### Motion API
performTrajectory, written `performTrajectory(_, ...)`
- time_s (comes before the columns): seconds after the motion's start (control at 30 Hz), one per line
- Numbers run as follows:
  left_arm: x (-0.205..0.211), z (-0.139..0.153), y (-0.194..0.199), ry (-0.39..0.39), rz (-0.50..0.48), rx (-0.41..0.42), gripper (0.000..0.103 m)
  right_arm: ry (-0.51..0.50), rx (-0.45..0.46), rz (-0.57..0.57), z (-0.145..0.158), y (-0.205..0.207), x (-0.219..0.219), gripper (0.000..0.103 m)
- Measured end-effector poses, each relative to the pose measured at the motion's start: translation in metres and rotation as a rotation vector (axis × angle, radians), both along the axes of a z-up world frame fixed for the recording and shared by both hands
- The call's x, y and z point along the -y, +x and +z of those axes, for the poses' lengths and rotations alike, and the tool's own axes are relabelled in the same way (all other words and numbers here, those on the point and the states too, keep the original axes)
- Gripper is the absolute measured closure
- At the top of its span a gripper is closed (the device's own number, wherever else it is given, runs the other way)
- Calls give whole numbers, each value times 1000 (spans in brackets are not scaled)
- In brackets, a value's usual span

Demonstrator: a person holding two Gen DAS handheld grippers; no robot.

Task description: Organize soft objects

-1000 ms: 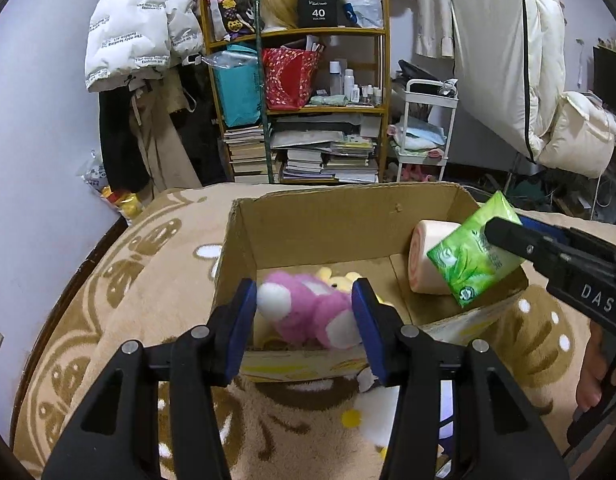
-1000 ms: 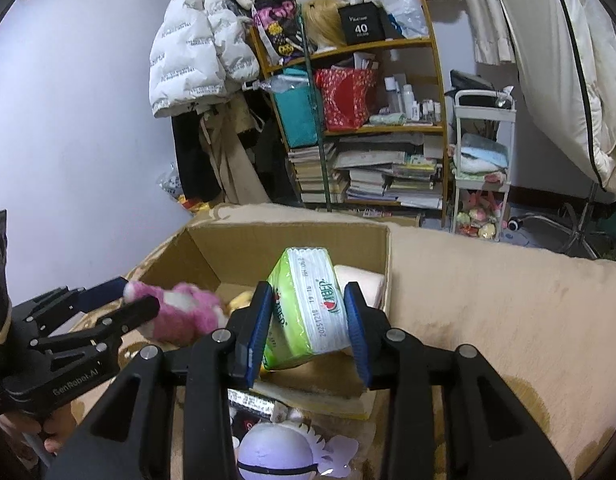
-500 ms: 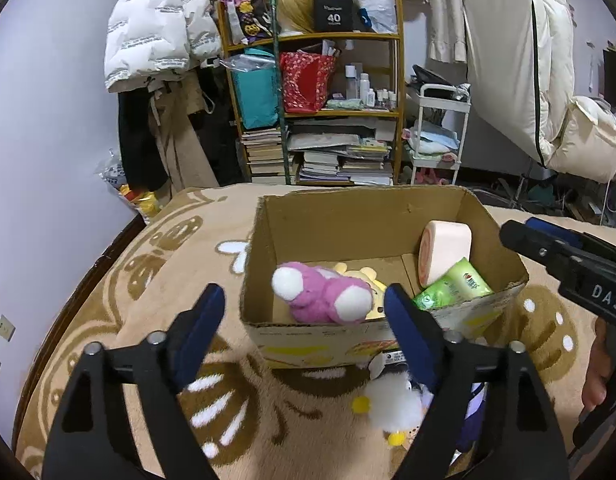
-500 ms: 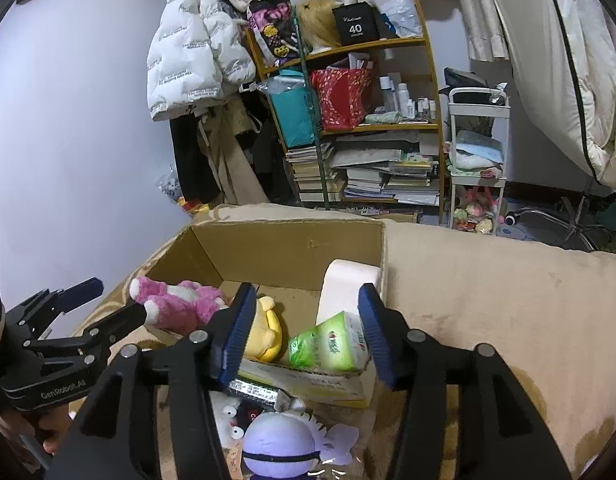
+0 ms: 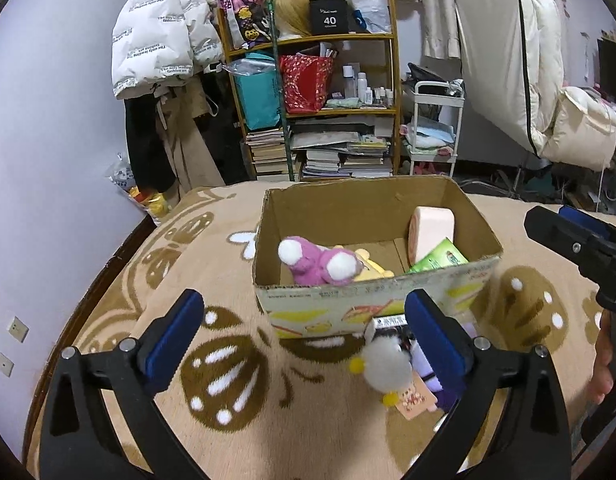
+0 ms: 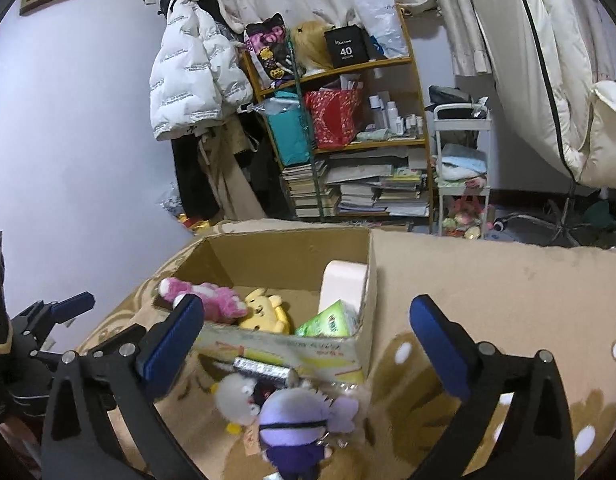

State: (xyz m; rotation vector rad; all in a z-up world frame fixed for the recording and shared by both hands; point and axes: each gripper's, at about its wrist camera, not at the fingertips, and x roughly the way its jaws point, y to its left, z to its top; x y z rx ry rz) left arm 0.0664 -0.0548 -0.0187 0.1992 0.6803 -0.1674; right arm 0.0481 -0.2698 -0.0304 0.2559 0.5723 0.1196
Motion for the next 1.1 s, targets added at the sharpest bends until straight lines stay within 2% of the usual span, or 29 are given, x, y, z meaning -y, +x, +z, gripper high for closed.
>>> performTrajectory(0.13, 2, 4, -13, 21, 11, -8, 3, -8, -1, 1, 2, -12, -2, 0)
performTrajectory(0.4, -4, 3, -26, -9, 17, -69, 3, -11, -16, 7, 5, -32, -7, 0)
performTrajectory(0.57, -12, -5, -19, -72, 25, -132, 3, -35, -44, 23, 0, -34, -12, 0)
performTrajectory(0.97, -14, -36, 16, -125, 36, -232, 3, 3, -134, 27, -23, -19, -6, 0)
performTrajectory(1.1, -12, -45, 26, -156, 26, -265, 3, -31, -168, 27, -27, -13, -8, 12)
